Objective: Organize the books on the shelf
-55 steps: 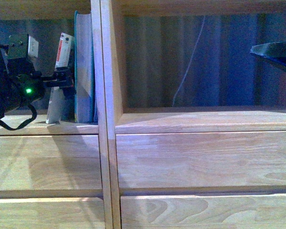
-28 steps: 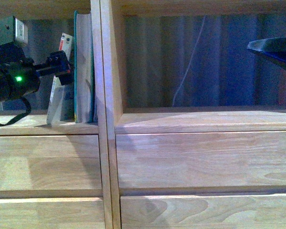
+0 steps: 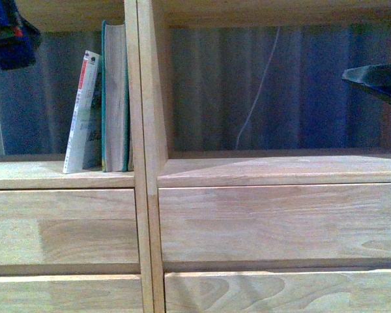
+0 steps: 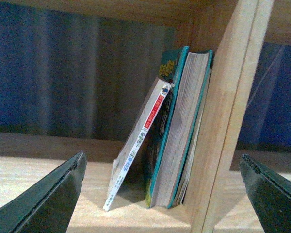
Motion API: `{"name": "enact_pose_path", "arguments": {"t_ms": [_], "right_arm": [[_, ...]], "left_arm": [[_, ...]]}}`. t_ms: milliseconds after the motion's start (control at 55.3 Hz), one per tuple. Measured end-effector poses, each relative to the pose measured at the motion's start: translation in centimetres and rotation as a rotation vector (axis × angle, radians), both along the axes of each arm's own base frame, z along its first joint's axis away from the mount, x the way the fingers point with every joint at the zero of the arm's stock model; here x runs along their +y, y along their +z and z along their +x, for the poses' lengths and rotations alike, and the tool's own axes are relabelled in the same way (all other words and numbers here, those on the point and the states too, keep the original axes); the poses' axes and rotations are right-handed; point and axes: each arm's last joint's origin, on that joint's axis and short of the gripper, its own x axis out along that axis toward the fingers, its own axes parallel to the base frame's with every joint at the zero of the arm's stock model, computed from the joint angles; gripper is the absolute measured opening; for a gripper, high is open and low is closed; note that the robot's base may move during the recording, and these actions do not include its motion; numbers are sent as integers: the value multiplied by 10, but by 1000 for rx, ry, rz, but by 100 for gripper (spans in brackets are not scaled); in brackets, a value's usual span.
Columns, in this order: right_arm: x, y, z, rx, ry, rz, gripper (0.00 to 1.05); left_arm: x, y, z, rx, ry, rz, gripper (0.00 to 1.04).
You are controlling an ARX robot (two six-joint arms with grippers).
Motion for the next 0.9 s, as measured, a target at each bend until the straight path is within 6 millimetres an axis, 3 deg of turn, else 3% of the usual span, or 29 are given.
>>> {"name": "enact_pose_path", "arguments": {"t_ms": [217, 416, 470, 542, 615, 705, 904], "right_arm": [[6, -5, 1, 5, 8, -74, 98], [8, -6, 1, -11, 7, -106, 98], [9, -10, 0, 30, -200, -200, 90], [-1, -26, -9, 50, -472, -392, 77], [-14, -45, -20, 43, -597, -512, 63], [-24, -68, -33, 31, -611, -585, 46], [-36, -99, -51, 27, -607, -624, 15]], "left_arm": [[2, -15, -68, 48, 118, 14, 97], [4, -13, -76, 26, 128, 6, 97], [4, -13, -76, 37, 126, 10, 97], [7, -24, -81, 203, 115, 60, 82], [11, -42, -87, 268, 121, 76, 70], [17, -67, -95, 288, 115, 82, 50], [24, -95, -108, 291, 122, 81, 19]]}}
